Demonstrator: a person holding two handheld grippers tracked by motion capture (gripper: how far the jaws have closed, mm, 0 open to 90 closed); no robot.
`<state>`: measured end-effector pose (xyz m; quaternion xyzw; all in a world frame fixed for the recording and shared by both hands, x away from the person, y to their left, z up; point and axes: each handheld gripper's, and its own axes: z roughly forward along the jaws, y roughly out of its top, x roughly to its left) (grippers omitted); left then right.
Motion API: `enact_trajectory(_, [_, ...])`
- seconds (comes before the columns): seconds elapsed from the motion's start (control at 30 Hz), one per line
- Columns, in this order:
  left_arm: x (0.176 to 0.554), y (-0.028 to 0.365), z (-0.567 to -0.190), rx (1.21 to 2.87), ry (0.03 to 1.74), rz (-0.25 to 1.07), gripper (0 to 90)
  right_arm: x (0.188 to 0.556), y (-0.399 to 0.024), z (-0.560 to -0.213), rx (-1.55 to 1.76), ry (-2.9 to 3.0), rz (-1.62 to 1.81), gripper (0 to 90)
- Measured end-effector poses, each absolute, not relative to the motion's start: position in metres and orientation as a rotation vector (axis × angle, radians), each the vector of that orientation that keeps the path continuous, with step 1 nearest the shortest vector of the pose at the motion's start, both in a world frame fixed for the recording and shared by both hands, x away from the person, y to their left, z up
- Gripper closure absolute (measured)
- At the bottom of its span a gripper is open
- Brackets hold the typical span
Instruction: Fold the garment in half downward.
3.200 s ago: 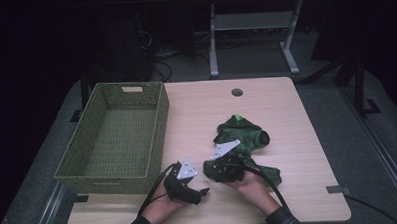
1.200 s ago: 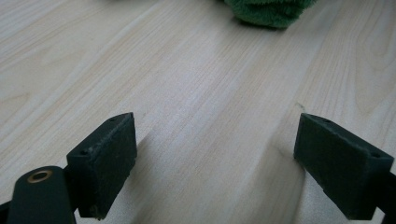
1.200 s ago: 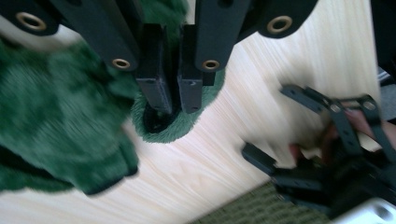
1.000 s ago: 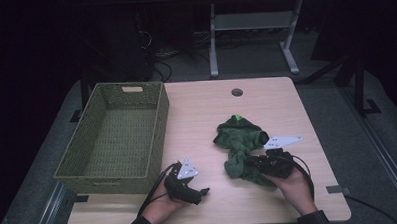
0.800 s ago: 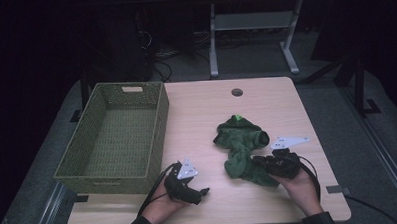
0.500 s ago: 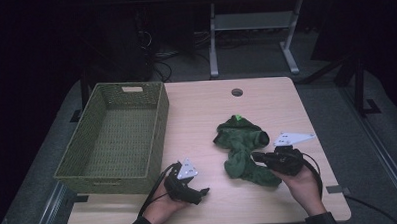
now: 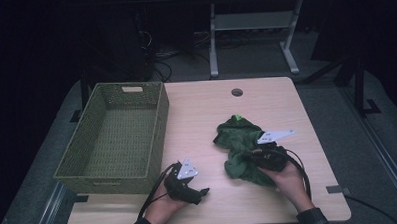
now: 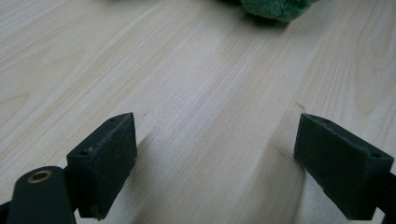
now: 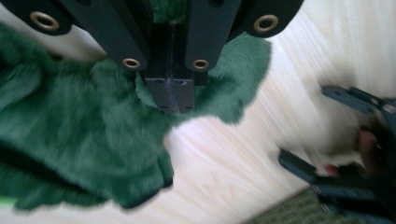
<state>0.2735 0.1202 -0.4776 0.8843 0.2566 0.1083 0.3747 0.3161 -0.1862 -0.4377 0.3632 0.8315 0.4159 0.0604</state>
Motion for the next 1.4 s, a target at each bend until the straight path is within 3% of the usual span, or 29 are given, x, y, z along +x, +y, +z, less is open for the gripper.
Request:
enact_trajectory(0.33, [0.273, 0.120, -0.478, 2.264, 0.658, 0.274, 12.5, 0.325, -0.176, -0.463, 1.139, 2.615, 1.090, 90.0])
enact_trajectory(0.53, [0.273, 0.120, -0.478, 2.263, 0.659, 0.274, 12.5, 0.323, -0.178, -0.461, 1.123, 2.603, 1.092, 89.9])
enact_trajectory(0.83, [0.273, 0.120, -0.478, 2.263, 0.659, 0.275, 12.5, 0.309, -0.204, -0.435, 1.099, 2.494, 1.230, 75.9])
enact_trajectory(1.07, [0.273, 0.120, -0.478, 2.263, 0.659, 0.275, 12.5, 0.295, -0.236, -0.436, 1.151, 2.458, 1.208, 58.5])
enact_trajectory(1.4, [0.273, 0.120, -0.478, 2.264, 0.659, 0.273, 12.4, 0.273, -0.279, -0.445, 1.205, 2.428, 1.213, 48.2])
